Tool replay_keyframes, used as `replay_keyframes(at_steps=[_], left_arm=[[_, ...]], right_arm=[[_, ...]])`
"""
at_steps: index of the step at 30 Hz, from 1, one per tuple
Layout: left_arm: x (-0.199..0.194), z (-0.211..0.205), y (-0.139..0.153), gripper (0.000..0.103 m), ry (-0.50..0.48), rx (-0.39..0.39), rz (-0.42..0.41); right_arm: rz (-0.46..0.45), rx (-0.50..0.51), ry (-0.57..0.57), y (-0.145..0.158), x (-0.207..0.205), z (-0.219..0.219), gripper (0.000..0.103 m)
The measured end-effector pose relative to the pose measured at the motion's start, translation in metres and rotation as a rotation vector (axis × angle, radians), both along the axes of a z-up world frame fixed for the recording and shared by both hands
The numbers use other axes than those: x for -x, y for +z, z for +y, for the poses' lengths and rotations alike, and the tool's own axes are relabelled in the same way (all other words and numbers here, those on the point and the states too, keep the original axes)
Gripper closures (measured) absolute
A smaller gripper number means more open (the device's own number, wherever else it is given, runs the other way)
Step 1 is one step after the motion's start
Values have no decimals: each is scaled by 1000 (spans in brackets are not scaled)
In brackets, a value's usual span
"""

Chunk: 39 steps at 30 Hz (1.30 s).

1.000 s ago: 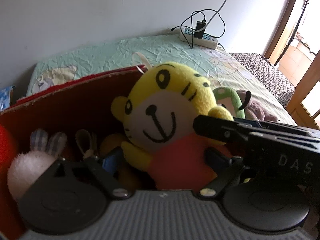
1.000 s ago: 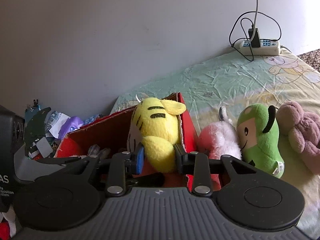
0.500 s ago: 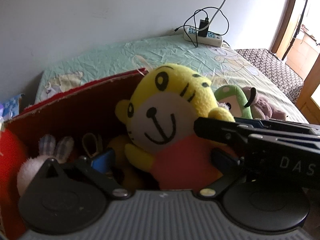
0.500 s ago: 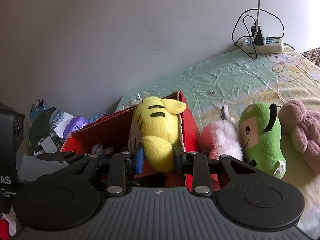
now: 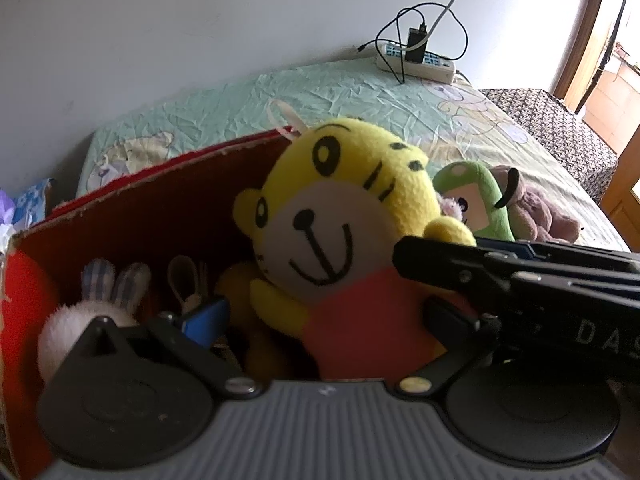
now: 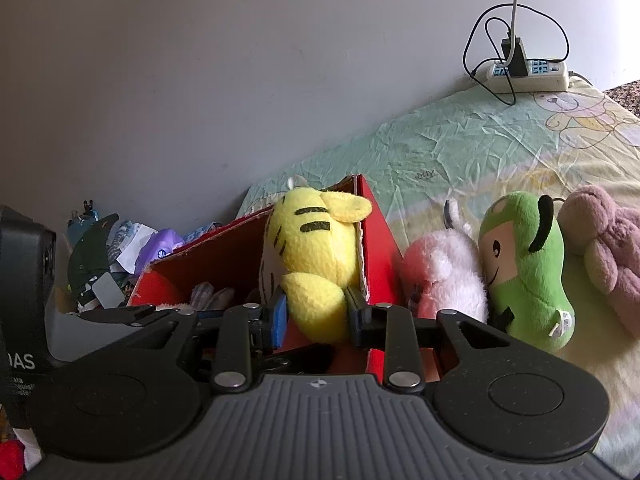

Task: Organize objects
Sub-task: 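Lower the tiger into the red box and open the right gripper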

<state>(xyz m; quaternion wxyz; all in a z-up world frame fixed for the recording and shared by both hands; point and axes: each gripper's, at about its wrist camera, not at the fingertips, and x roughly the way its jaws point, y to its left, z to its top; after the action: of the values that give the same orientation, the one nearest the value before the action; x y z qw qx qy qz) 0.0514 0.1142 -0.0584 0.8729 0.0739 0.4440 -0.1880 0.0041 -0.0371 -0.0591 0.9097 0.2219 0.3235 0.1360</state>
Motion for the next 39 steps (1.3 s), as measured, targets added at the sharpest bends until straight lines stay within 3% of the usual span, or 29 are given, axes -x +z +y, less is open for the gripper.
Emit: replay_keyframes(at_steps=[14,18,29,39], left_arm=[[9,-5,6,0,47,-55,-30],[14,-4,12,0,86,-55,-32],[36,6,32,1,242,-96,-59],[69,-17,55,2,328,-137,-104]], right_arm=[[4,-23,25,2,4,-7,72],[-13,-30,39,5,8,-10,67],[-48,-56,120,15,17,-25,67],[-65,-76,188,24,29,-53,67]])
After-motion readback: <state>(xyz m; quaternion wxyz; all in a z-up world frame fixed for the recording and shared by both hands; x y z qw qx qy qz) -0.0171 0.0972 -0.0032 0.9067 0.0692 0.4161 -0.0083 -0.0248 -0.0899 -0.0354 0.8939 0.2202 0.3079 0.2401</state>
